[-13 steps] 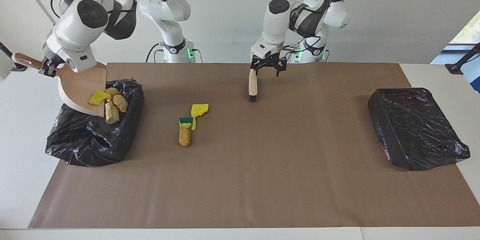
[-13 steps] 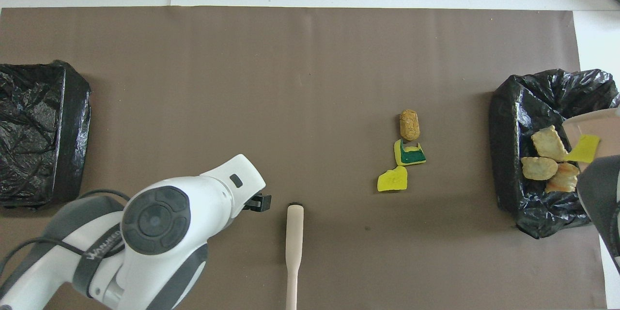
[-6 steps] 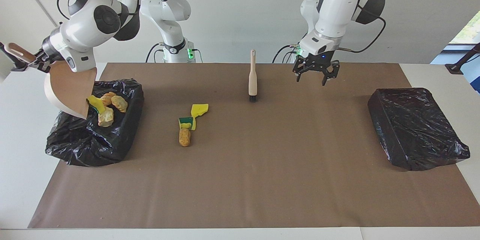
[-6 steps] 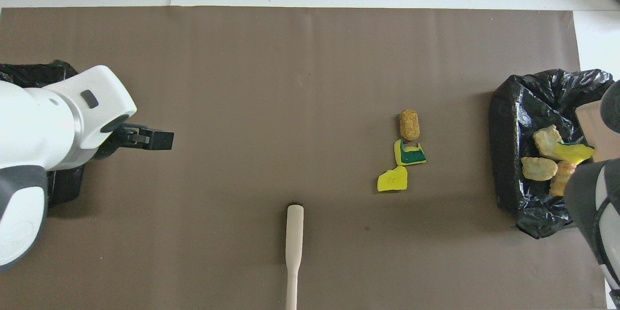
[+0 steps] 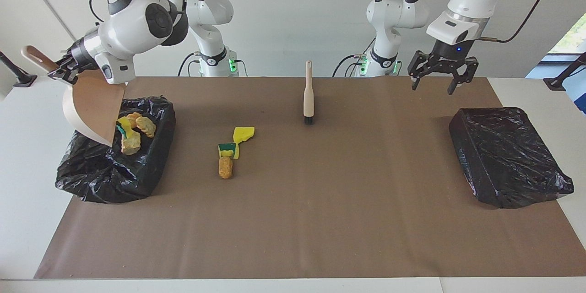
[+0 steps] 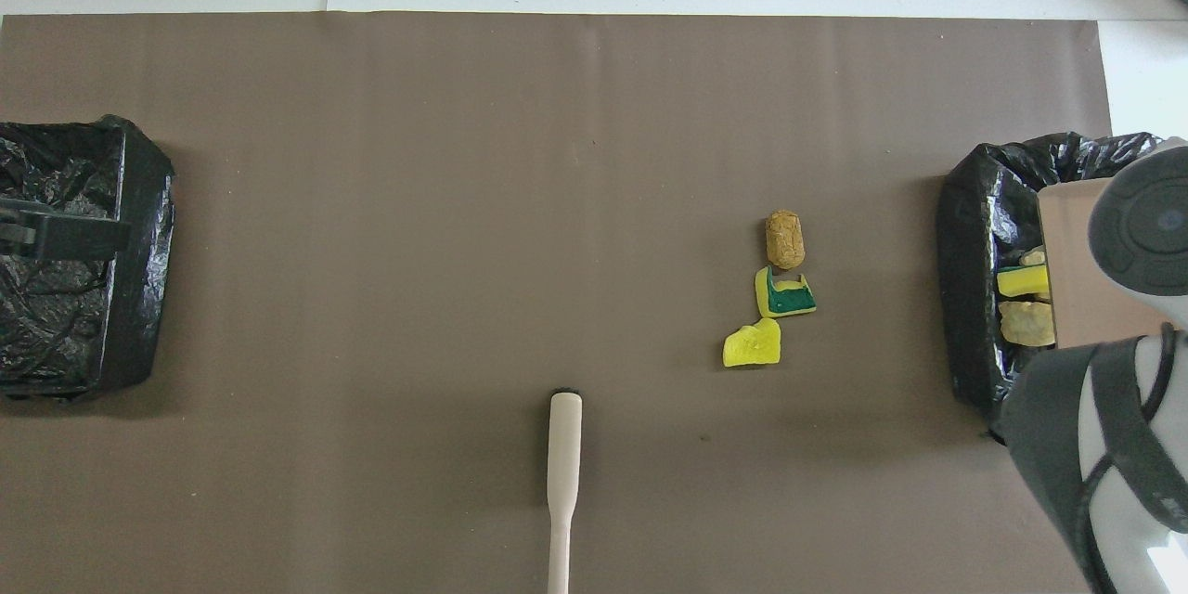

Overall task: Sweep and dump trash in bin
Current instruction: 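Bring the empty dustpan back and set it on the mat with the right gripper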

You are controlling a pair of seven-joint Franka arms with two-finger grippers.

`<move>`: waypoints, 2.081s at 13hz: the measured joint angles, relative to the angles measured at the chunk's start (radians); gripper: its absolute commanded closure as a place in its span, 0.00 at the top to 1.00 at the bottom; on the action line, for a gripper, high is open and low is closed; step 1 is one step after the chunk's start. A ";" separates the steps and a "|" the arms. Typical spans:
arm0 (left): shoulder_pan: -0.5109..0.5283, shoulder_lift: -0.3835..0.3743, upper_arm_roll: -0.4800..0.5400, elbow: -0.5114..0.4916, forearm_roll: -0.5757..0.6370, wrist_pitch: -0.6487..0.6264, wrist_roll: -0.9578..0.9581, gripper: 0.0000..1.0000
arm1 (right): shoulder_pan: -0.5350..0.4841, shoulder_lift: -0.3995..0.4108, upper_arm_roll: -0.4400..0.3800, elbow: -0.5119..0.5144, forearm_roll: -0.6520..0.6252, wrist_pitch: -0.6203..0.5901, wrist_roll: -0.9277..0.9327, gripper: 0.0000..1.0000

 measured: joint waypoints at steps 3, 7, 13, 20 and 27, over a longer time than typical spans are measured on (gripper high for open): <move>0.053 0.023 0.000 0.083 -0.029 -0.080 0.002 1.00 | -0.002 -0.009 0.001 0.008 0.199 -0.022 0.167 0.00; 0.100 0.096 0.000 0.181 -0.030 -0.108 0.004 1.00 | -0.001 -0.006 0.056 0.007 0.487 -0.013 0.550 0.00; 0.101 0.101 -0.015 0.196 -0.030 -0.114 0.004 1.00 | 0.067 0.114 0.139 0.019 0.771 0.097 1.092 0.00; 0.101 0.099 -0.020 0.196 -0.030 -0.122 0.004 1.00 | 0.220 0.541 0.139 0.405 0.889 0.244 1.691 0.00; 0.101 0.094 -0.025 0.196 -0.030 -0.143 0.003 1.00 | 0.308 0.828 0.144 0.625 0.968 0.506 1.988 0.00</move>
